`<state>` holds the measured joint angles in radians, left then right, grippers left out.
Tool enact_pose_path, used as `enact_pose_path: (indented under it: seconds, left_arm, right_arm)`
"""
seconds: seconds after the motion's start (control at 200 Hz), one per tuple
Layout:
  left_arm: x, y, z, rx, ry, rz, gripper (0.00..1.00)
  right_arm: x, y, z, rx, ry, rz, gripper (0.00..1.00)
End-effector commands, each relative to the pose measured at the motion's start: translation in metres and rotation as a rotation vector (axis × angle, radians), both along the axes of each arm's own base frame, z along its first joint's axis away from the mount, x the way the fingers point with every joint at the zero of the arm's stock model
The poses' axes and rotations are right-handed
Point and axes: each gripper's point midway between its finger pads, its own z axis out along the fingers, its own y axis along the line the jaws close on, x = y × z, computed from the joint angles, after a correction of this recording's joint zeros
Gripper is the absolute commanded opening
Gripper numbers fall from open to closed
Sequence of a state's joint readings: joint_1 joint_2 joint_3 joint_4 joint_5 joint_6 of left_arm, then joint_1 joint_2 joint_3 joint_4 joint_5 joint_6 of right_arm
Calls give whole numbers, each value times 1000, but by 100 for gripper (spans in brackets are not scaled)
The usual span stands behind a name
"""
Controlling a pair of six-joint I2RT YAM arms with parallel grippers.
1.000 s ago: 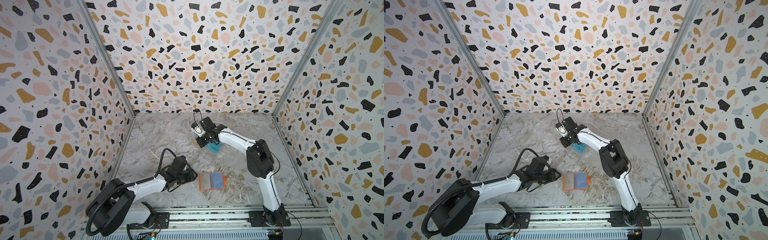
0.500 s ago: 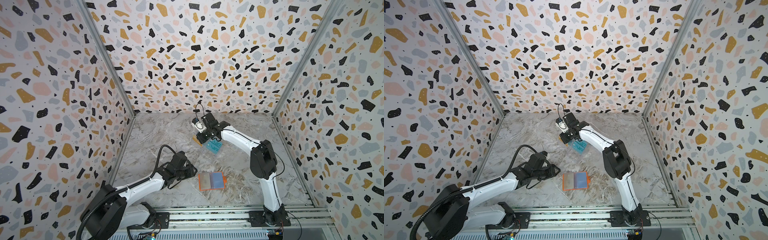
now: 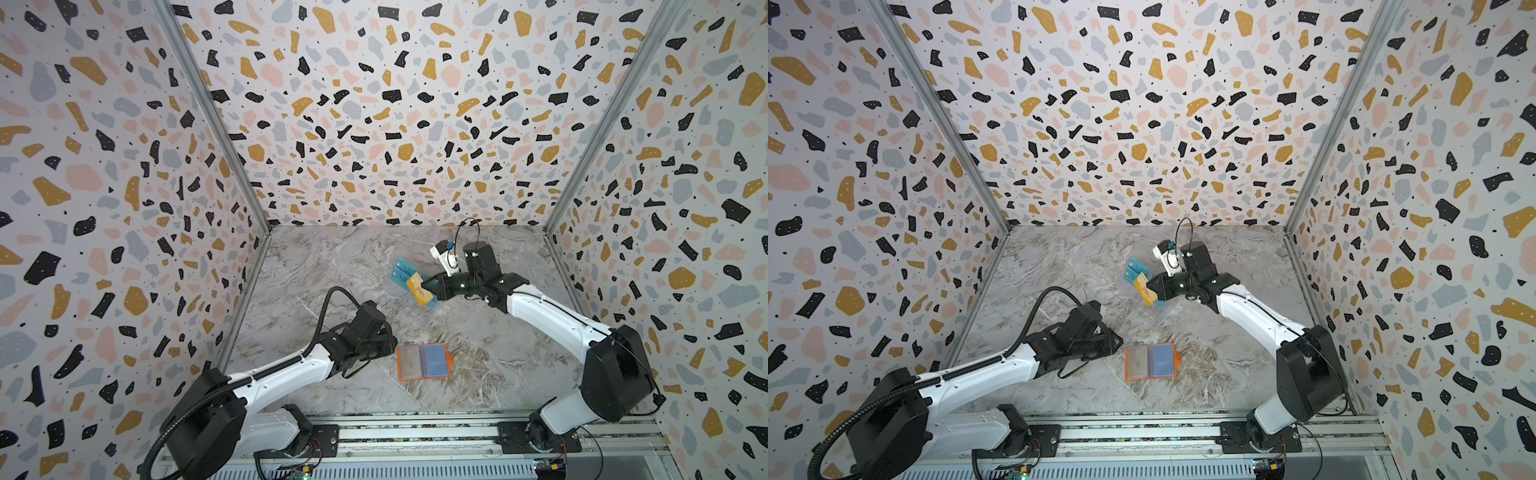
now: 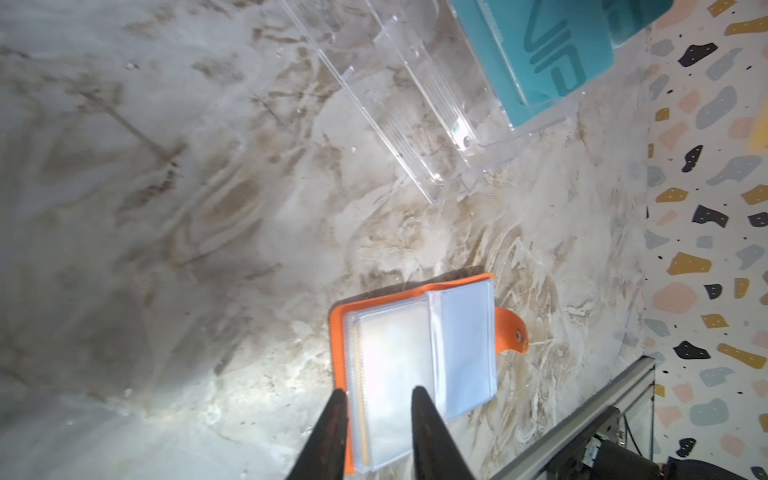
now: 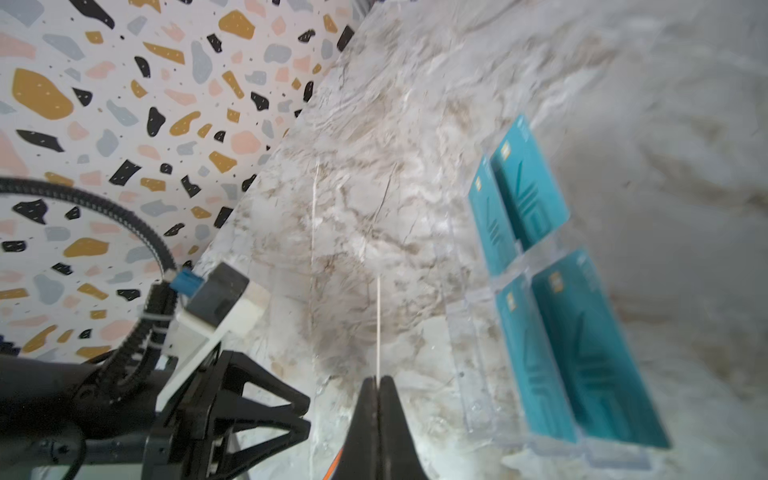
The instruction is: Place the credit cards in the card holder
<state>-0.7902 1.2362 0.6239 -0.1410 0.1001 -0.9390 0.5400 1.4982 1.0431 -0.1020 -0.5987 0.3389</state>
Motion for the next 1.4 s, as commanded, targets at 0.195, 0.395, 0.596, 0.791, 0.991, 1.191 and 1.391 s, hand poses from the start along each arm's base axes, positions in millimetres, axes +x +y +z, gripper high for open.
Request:
enact_pose_path:
  seconds: [0.195, 0.395, 0.596, 0.791, 0.991, 1.191, 1.391]
  left_arm:
    - [-6, -32, -16, -52, 38, 52, 15]
    - [-9, -50, -28, -47, 66, 5, 12]
    - [-15, -42, -51, 25, 107, 1, 9]
    - [-24, -31, -64, 50, 136, 7, 9]
    - [-29, -23, -67, 55, 138, 13, 10]
    - [-29, -24, -67, 55, 129, -2, 11]
    - [-30, -23, -69, 61, 129, -12, 11]
  right_arm:
    - [-76, -11, -43, 163, 250, 68, 0]
    - [-96, -20, -66, 157, 326, 64, 0]
    - [-110, -28, -87, 146, 394, 43, 0]
    - [-112, -34, -101, 112, 415, 7, 0]
    - [-113, -37, -113, 87, 439, -15, 0]
    - [-115, -39, -122, 70, 465, -31, 0]
    - [-117, -42, -132, 43, 481, -46, 0]
